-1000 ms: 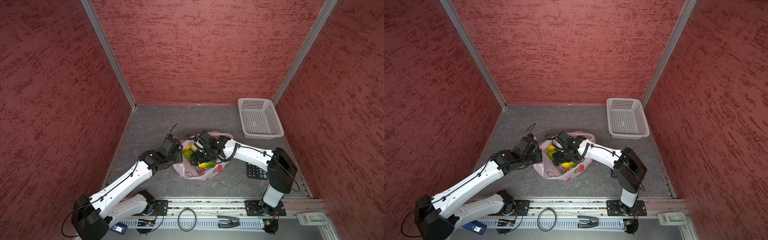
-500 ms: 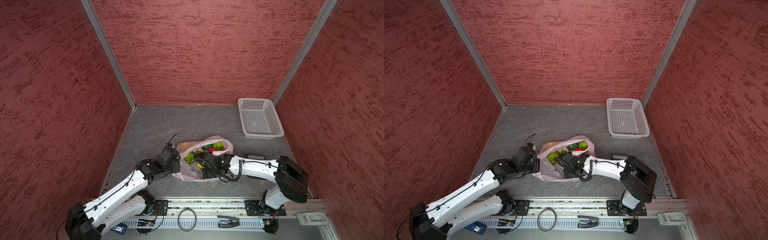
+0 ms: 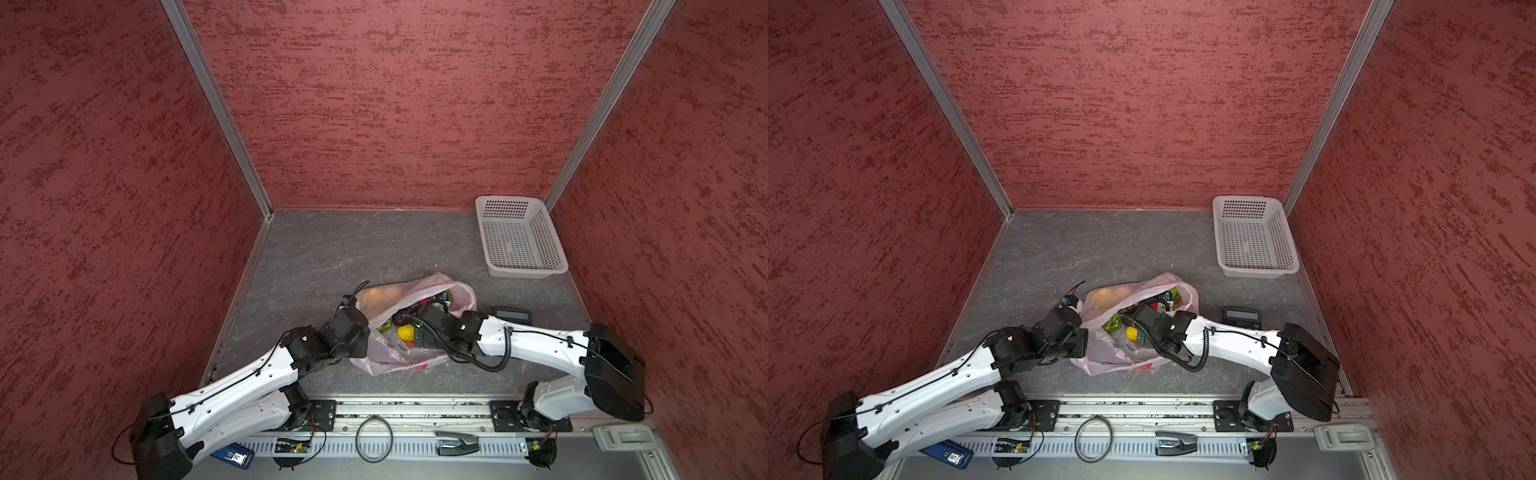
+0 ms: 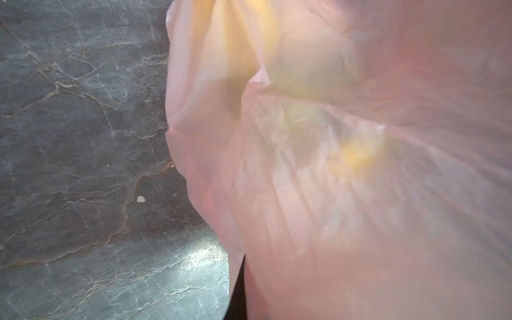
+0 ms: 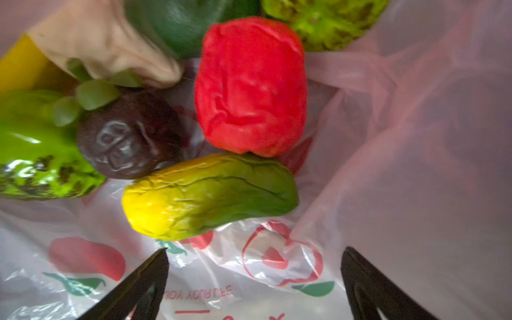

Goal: Untie the knot of the plastic bag and take out the fruit
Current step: 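Lower the right gripper deeper into the bag toward the yellow-green cucumber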

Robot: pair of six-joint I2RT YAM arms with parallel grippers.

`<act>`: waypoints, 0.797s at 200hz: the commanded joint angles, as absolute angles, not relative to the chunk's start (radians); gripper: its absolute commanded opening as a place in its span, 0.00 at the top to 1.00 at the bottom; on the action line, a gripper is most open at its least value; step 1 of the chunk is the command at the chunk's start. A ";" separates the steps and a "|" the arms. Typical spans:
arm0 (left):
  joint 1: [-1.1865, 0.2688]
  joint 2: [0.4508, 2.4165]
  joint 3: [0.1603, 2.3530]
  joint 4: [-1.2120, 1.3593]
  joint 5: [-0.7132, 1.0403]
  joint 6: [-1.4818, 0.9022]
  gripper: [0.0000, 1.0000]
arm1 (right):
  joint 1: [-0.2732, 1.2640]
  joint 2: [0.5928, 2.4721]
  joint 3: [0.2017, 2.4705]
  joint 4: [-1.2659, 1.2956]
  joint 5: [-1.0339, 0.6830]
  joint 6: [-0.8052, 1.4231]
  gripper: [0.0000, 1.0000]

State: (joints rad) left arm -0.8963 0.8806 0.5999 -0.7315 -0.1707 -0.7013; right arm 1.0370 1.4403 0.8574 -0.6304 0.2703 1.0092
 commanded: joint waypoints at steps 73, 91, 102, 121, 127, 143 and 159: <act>-0.942 0.842 0.542 -0.525 -0.282 -0.669 1.00 | 1.044 1.426 0.806 -0.336 0.323 1.004 0.02; -0.949 0.876 0.532 -0.495 -0.237 -0.668 1.00 | 1.032 1.498 0.853 -0.368 0.292 1.048 0.02; -0.958 0.891 0.529 -0.485 -0.222 -0.672 1.00 | 1.026 1.544 0.908 -0.420 0.260 1.081 0.02; -0.974 0.903 0.527 -0.478 -0.224 -0.676 1.00 | 1.025 1.602 0.966 -0.480 0.215 1.154 0.02; -0.975 0.907 0.526 -0.477 -0.225 -0.676 1.00 | 1.025 1.610 0.970 -0.480 0.197 1.177 0.02; -0.978 0.911 0.525 -0.475 -0.233 -0.677 1.00 | 1.019 1.622 0.960 -0.465 0.157 1.235 0.02; -0.978 0.910 0.531 -0.473 -0.239 -0.681 1.00 | 1.004 1.628 0.940 -0.445 0.124 1.285 0.02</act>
State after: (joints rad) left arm -0.9718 0.9112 0.5358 -0.5053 -0.2371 -0.6899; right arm 1.0245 1.6150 0.9463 -0.4347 0.1955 1.1343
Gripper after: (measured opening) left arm 0.045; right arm 0.983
